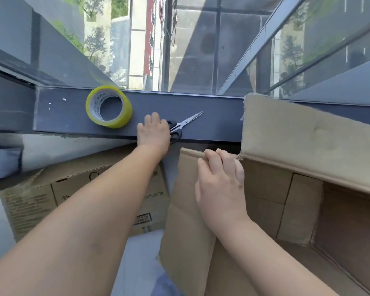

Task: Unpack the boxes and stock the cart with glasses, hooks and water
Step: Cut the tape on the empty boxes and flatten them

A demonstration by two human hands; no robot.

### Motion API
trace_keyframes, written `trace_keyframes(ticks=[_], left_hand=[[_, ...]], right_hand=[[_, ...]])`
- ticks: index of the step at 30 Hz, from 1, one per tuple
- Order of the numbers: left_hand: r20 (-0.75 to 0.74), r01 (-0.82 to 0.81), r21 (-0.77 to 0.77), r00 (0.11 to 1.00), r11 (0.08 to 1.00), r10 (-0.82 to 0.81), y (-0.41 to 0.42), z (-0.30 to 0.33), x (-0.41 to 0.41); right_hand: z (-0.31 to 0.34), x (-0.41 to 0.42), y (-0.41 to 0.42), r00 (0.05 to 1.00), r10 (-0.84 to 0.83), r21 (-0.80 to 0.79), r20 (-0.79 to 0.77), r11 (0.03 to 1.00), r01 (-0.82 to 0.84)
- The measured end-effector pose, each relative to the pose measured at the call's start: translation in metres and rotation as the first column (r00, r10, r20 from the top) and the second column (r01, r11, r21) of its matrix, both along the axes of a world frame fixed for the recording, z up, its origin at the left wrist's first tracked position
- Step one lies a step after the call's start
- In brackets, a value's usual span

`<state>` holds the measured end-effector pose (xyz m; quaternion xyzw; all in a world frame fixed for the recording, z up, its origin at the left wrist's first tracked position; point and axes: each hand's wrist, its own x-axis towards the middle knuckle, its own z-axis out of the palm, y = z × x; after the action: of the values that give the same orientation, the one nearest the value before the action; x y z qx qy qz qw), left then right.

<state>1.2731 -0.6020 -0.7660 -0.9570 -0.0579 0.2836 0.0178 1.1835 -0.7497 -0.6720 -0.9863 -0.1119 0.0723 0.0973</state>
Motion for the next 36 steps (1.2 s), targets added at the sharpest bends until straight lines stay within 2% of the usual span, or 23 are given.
trace_keyframes(ticks=[2,4,6,7,8,9,12,15,17,19,21,23,25,26,29,31,33,36], left_hand=[[-0.003,-0.085,-0.068,0.996,0.994,0.085,-0.003,0.014,-0.005],[-0.032,-0.299,-0.220,0.953,0.928,0.300,-0.005,0.035,-0.018],[-0.085,-0.542,-0.417,0.822,0.729,0.563,0.002,0.057,-0.036],[-0.100,-0.603,-0.492,0.755,0.627,0.648,0.007,0.069,-0.045],[-0.084,-0.627,-0.541,0.704,0.561,0.705,0.013,0.082,-0.056],[-0.034,-0.628,-0.564,0.667,0.537,0.744,0.018,0.097,-0.066],[0.075,-0.575,-0.602,0.650,0.554,0.756,0.017,0.147,-0.099],[0.041,-0.468,-0.657,0.761,0.592,0.647,-0.014,0.185,-0.137],[-0.017,-0.412,-0.677,0.837,0.610,0.547,-0.041,0.197,-0.162],[-0.085,-0.428,-0.686,0.850,0.588,0.520,-0.070,0.208,-0.183],[-0.090,-0.426,-0.694,0.851,0.580,0.518,-0.096,0.214,-0.202],[-0.108,-0.402,-0.718,0.871,0.568,0.480,-0.121,0.217,-0.220],[-0.143,-0.373,-0.741,0.900,0.559,0.412,-0.144,0.217,-0.240],[-0.137,-0.343,-0.730,0.921,0.592,0.365,-0.155,0.215,-0.250],[-0.141,-0.169,-0.555,0.984,0.815,0.108,-0.184,0.206,-0.280],[-0.212,0.020,-0.435,0.969,0.900,-0.124,-0.205,0.200,-0.292],[-0.263,0.117,-0.399,0.936,0.909,-0.235,-0.230,0.195,-0.300],[-0.290,0.197,-0.371,0.904,0.908,-0.315,-0.265,0.189,-0.309]], right_hand=[[0.002,-0.001,0.000,0.999,-0.011,0.008,-0.036,1.000,0.011],[0.011,-0.002,0.001,0.996,-0.024,0.069,-0.088,0.997,0.031],[0.030,0.000,0.005,0.968,-0.129,0.238,-0.217,0.954,0.181],[0.041,0.001,0.005,0.939,-0.186,0.310,-0.289,0.910,0.276],[0.050,-0.001,0.004,0.914,-0.197,0.368,-0.355,0.869,0.330],[0.060,-0.003,0.003,0.881,-0.200,0.423,-0.429,0.817,0.391],[0.087,-0.017,0.004,0.778,-0.233,0.475,-0.584,0.679,0.560],[0.112,-0.035,0.005,0.569,-0.099,0.479,-0.816,0.434,0.763],[0.122,-0.049,-0.002,0.474,-0.010,0.442,-0.880,0.346,0.828],[0.128,-0.065,-0.016,0.372,-0.020,0.350,-0.928,0.300,0.887],[0.129,-0.083,-0.037,0.263,-0.067,0.245,-0.962,0.206,0.947],[0.128,-0.101,-0.065,0.212,-0.159,0.189,-0.964,0.150,0.970],[0.129,-0.120,-0.098,0.214,-0.292,0.155,-0.932,0.212,0.965],[0.131,-0.130,-0.116,0.216,-0.345,0.134,-0.913,0.245,0.960],[0.140,-0.162,-0.168,0.239,-0.457,0.073,-0.857,0.351,0.934],[0.142,-0.184,-0.198,0.248,-0.492,0.066,-0.834,0.357,0.932],[0.136,-0.201,-0.220,0.263,-0.502,0.063,-0.824,0.380,0.923],[0.123,-0.222,-0.241,0.290,-0.493,0.059,-0.820,0.431,0.900]])
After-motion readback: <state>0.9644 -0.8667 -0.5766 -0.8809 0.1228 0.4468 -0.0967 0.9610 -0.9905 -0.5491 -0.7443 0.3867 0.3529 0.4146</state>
